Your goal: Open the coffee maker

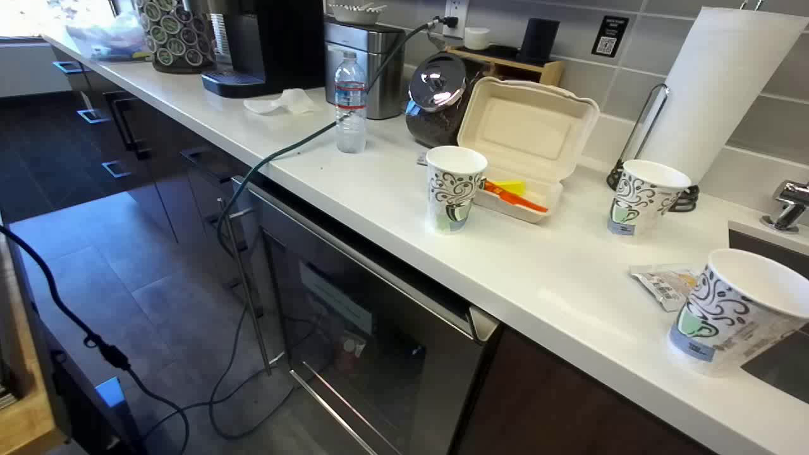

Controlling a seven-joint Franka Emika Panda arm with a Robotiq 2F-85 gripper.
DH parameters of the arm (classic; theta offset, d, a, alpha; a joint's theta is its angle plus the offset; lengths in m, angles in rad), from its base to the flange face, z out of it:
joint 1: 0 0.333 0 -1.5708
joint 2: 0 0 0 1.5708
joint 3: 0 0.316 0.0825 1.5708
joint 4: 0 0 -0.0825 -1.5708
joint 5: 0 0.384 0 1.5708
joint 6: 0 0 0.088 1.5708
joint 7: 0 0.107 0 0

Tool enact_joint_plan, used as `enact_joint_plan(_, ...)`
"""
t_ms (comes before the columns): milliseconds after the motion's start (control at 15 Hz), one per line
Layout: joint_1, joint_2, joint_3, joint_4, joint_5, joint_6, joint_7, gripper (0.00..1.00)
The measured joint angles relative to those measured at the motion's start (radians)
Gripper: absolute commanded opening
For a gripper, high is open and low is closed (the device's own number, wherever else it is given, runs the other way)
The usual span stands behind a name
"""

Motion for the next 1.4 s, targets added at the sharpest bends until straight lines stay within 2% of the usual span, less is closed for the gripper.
enact_joint_plan(800,0.043,0.02,-0.004,-0.006,0.007,0.074,-0.06,1.0)
enact_joint_plan(1133,0.128,0.02,-0.008,-0.007,0.123,0.161,-0.198,1.0)
enact_joint_plan(1400,0.193,0.043,0.011,-0.007,0.121,0.231,-0.331,1.0)
